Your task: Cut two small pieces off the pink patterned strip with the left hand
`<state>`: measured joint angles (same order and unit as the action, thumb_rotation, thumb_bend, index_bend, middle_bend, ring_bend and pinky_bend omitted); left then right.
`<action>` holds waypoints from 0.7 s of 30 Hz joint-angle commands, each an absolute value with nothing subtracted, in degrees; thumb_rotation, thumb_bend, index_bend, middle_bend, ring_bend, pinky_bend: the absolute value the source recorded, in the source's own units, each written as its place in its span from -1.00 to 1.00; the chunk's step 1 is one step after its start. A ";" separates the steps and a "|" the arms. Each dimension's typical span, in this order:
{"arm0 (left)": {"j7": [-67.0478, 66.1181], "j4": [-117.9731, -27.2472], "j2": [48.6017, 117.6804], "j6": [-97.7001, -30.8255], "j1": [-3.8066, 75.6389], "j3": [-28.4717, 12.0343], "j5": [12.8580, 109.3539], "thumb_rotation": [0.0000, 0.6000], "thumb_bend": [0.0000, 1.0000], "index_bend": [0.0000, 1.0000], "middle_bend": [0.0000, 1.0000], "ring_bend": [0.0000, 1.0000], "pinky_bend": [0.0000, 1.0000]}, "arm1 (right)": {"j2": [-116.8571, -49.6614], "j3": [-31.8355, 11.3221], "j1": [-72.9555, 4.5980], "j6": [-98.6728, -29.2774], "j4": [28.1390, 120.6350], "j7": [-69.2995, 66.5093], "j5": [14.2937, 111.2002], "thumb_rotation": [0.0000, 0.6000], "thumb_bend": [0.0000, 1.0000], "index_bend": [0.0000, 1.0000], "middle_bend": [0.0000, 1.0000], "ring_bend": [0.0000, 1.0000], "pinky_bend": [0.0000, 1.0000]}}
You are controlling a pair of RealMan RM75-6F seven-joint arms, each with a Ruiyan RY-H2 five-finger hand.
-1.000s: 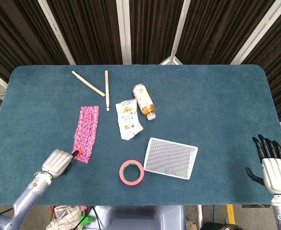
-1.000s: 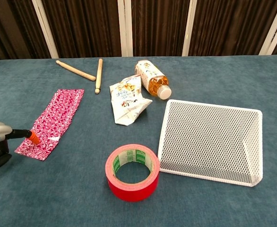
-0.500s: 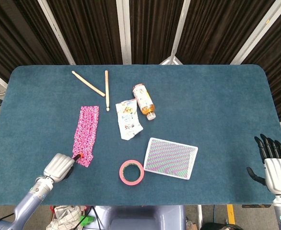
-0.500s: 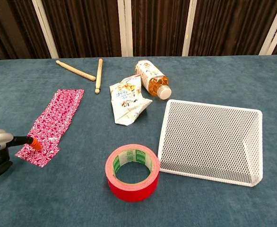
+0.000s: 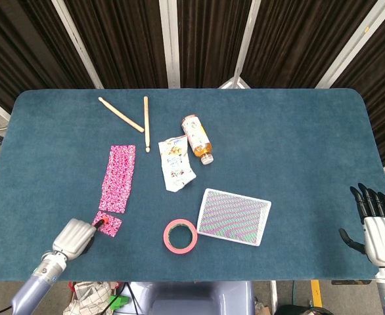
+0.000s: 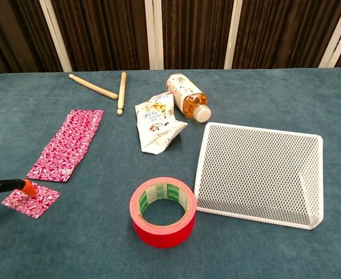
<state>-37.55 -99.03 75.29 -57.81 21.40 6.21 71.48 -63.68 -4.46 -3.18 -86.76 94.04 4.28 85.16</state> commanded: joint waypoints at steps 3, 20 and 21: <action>-39.51 -100.85 74.10 -59.11 20.54 7.24 69.93 1.00 0.57 -0.57 0.75 0.44 0.22 | -63.65 -4.44 -3.17 -86.70 94.12 4.14 85.17 1.00 -0.45 -0.96 -0.91 -0.84 -0.83; -32.26 -104.08 70.72 -63.82 20.85 5.02 76.47 1.00 0.57 -0.62 0.75 0.44 0.22 | -63.75 -4.65 -3.15 -86.63 93.98 4.16 84.76 1.00 -0.45 -0.96 -0.91 -0.84 -0.83; -31.58 -103.84 70.64 -63.44 21.13 4.65 76.16 1.00 0.57 -0.62 0.75 0.44 0.22 | -63.75 -4.66 -3.14 -86.63 93.99 4.14 84.73 1.00 -0.45 -0.96 -0.91 -0.84 -0.83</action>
